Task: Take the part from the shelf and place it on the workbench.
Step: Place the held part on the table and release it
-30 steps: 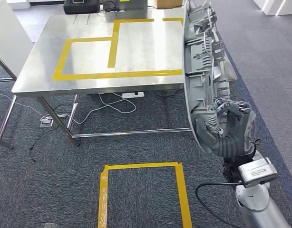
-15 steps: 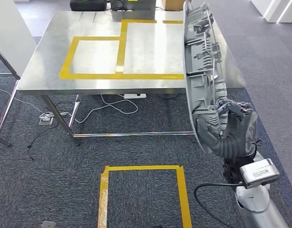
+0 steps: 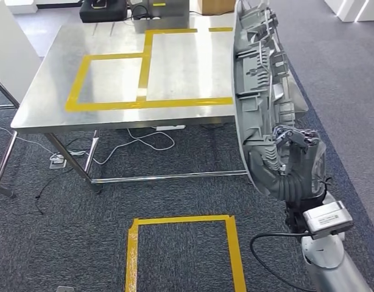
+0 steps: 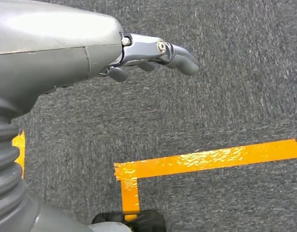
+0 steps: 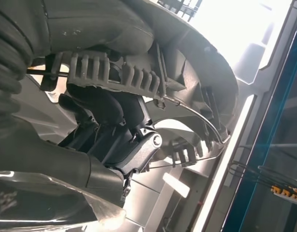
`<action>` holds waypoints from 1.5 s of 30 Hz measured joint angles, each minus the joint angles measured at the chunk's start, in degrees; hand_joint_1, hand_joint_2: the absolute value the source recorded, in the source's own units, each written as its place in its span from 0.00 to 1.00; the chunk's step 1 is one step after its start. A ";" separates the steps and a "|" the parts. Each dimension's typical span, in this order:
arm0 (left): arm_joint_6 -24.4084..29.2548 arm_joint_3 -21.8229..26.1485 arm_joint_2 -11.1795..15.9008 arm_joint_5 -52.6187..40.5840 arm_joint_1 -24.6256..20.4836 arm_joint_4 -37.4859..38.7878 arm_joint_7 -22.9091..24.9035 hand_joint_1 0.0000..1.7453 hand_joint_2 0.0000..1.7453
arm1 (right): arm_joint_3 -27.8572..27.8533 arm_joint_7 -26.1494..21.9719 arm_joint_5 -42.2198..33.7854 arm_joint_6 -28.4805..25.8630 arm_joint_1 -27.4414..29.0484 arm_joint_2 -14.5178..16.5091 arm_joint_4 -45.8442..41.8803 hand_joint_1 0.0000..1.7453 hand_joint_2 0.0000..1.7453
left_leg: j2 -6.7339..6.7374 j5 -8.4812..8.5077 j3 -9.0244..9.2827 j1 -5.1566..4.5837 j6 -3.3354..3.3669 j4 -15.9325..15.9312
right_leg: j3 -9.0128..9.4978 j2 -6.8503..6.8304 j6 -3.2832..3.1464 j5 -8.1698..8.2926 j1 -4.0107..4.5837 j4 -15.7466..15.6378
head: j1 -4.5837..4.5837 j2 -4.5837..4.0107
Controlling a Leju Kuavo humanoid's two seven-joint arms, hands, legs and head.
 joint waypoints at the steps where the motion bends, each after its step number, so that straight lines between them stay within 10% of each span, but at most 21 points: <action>1: 0.00 0.00 0.01 -0.01 0.04 0.00 0.01 0.00 1.00 | -0.01 0.01 0.01 0.03 0.03 0.00 0.02 1.00 1.00 | 0.00 2.00 0.47 0.02 0.07 -1.88 | 0.38 0.06 0.08 -0.25 0.00 0.01 | 0.01 0.00; 4: -0.01 0.00 0.07 -0.05 -0.04 0.00 0.01 0.00 1.00 | -0.01 0.07 -0.01 0.20 -0.06 0.00 0.04 1.00 1.00 | -0.01 7.54 4.72 -0.14 0.71 -12.29 | 1.50 0.18 0.70 -1.16 0.15 0.03 | 0.01 0.00; 9: -0.09 0.00 0.04 -0.22 0.00 -0.01 0.10 0.00 1.00 | -0.20 0.24 -0.37 0.43 -0.24 0.00 0.14 1.00 1.00 | 0.00 7.00 6.50 -0.15 2.14 -15.90 | 1.26 0.09 2.26 -2.12 0.23 0.23 | 0.08 0.00; 14: -0.17 0.00 0.00 -0.39 -0.22 -0.01 0.12 0.00 1.00 | -0.30 0.18 -0.75 0.67 -0.34 0.00 0.46 1.00 1.00 | -0.01 6.31 7.61 0.06 3.24 -16.33 | -8.06 0.02 2.99 -7.35 0.20 15.69 | 0.51 0.00; 16: -0.11 0.00 0.00 -0.50 -0.14 -0.01 0.14 0.00 1.00 | -0.39 0.20 -0.80 0.69 -0.14 0.00 0.71 1.00 1.00 | -0.10 5.72 8.32 0.04 3.17 -16.30 | -9.24 0.01 2.94 -4.62 0.20 15.26 | 0.54 0.00; 20: -0.04 0.01 -0.10 -0.60 -0.17 -0.01 0.16 0.00 1.00 | -0.68 0.16 -0.78 0.85 -0.20 0.00 0.88 1.00 1.00 | -0.25 4.25 9.93 -0.13 2.34 -16.29 | -3.40 -0.07 2.17 2.38 0.43 1.88 | 0.48 0.00; 25: -0.02 0.02 -0.10 -0.58 -0.22 0.00 0.17 0.00 1.00 | -0.79 0.19 -0.73 0.97 0.06 0.00 0.98 1.00 1.00 | -0.06 2.64 9.85 -0.19 0.83 -15.00 | -1.81 0.08 0.58 1.32 0.24 0.18 | 0.07 0.00; 30: -0.02 0.08 -0.01 -0.43 0.06 0.01 0.18 0.00 1.00 | -0.70 0.18 -0.66 1.04 0.30 0.03 1.12 1.00 1.00 | -0.02 -1.87 0.93 0.00 -0.02 0.34 | -0.17 0.06 -0.16 0.01 0.17 0.04 | -0.18 0.00; 34: -0.02 0.18 0.04 -0.43 0.20 0.00 0.17 0.00 1.00 | -0.70 0.17 -0.45 1.13 0.42 0.12 1.22 1.00 1.00 | -0.02 6.85 4.19 -0.19 0.77 -10.71 | 1.99 0.19 0.35 -1.59 0.27 0.00 | -0.16 0.00; 39: 0.00 0.31 0.05 -0.43 0.20 0.00 0.17 0.00 1.00 | -0.73 0.19 -0.30 1.26 0.15 0.18 1.31 1.00 1.00 | 0.02 6.78 6.76 -0.48 2.11 -15.89 | 2.63 0.16 2.08 -2.76 0.31 -0.31 | -0.12 0.00; 41: 0.00 0.33 -0.02 -0.43 0.15 -0.01 0.17 0.00 1.00 | -0.74 0.18 -0.25 1.27 0.05 0.19 1.31 1.00 1.00 | -0.01 6.65 7.59 -0.14 2.73 -16.54 | 1.22 0.04 2.66 -4.10 0.29 2.46 | 0.08 0.00; 45: -0.02 0.33 -0.02 -0.43 0.11 0.00 0.16 0.00 1.00 | -0.68 0.24 -0.16 1.32 0.14 0.20 1.55 1.00 1.00 | -0.06 5.55 8.63 -0.06 3.21 -16.66 | -7.79 0.01 3.36 -7.34 0.19 15.67 | 0.29 0.00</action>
